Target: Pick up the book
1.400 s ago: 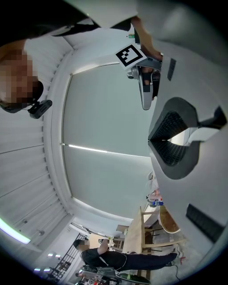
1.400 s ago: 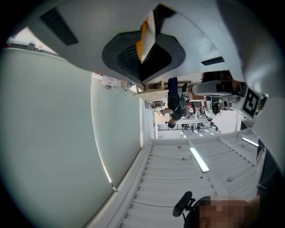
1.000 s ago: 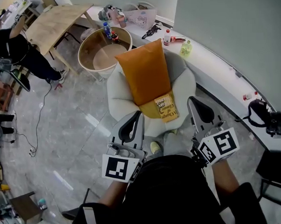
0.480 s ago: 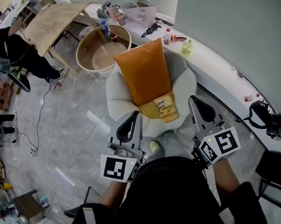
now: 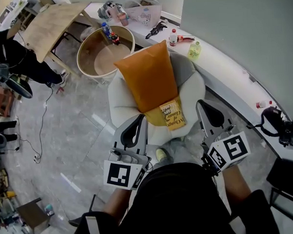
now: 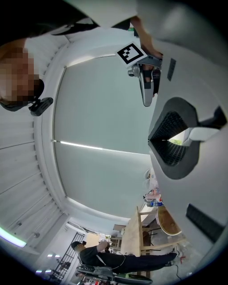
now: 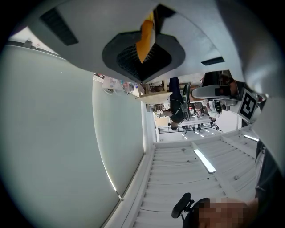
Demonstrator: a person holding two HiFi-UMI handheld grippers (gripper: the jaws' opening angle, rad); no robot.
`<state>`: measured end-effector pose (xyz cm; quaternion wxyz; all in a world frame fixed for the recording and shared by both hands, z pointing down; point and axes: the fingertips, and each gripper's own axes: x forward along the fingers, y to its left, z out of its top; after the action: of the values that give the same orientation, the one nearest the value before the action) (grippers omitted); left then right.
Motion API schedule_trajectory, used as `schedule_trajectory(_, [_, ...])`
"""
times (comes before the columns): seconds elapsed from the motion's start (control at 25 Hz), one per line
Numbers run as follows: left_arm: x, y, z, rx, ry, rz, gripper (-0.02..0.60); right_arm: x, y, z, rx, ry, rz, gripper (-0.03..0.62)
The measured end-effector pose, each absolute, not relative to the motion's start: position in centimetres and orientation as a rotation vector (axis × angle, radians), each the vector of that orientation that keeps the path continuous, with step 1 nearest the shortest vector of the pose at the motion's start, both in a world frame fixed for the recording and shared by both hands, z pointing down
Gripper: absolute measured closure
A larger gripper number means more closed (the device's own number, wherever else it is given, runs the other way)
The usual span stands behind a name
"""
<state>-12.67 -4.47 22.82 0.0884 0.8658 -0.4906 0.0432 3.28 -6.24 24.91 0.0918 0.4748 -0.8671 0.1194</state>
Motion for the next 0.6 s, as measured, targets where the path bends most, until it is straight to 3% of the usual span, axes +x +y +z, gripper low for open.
schedule_trajectory(0.6, [-8.6,-11.0,24.4,2.54,-1.495,0.273,0.57,7.0,-13.9,27.7,1.349,-2.619,0.461,0.591])
